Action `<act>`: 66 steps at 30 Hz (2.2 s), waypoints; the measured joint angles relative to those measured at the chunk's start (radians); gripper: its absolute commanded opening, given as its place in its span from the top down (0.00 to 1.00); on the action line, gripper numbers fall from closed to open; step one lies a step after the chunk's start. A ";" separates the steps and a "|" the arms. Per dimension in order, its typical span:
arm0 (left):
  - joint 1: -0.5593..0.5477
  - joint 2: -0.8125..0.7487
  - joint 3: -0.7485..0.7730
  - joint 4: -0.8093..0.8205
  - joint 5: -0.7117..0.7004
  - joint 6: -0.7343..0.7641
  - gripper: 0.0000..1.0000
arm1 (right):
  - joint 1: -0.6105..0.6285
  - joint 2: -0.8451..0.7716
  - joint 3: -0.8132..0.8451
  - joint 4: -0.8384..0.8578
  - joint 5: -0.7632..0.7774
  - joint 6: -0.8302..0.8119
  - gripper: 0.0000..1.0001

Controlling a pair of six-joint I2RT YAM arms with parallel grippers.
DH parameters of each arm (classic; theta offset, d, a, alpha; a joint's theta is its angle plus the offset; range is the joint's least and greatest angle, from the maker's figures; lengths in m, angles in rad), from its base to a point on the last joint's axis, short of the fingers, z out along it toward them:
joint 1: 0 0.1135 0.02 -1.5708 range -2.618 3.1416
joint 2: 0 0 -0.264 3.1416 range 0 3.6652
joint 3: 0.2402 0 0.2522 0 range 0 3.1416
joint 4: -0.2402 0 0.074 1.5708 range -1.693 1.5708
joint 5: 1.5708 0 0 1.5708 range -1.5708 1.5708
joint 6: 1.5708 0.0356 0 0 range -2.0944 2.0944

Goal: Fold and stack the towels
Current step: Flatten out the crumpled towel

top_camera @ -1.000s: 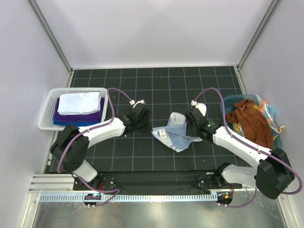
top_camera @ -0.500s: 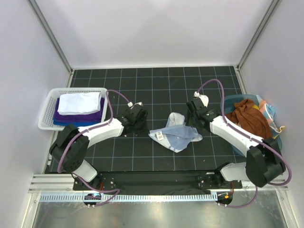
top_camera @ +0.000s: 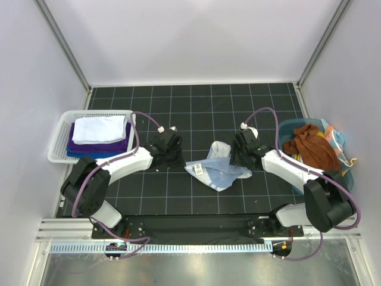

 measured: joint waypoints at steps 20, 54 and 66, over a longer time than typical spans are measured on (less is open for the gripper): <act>0.018 -0.031 0.129 -0.099 0.017 0.074 1.00 | -0.001 -0.132 0.110 -0.047 -0.019 -0.005 0.96; -0.023 -0.270 1.037 -0.656 0.033 0.383 1.00 | -0.001 -0.405 0.746 -0.341 -0.165 -0.175 0.99; 0.010 -0.244 1.070 -0.652 -0.048 0.380 1.00 | -0.001 -0.370 0.735 -0.333 -0.198 -0.175 0.99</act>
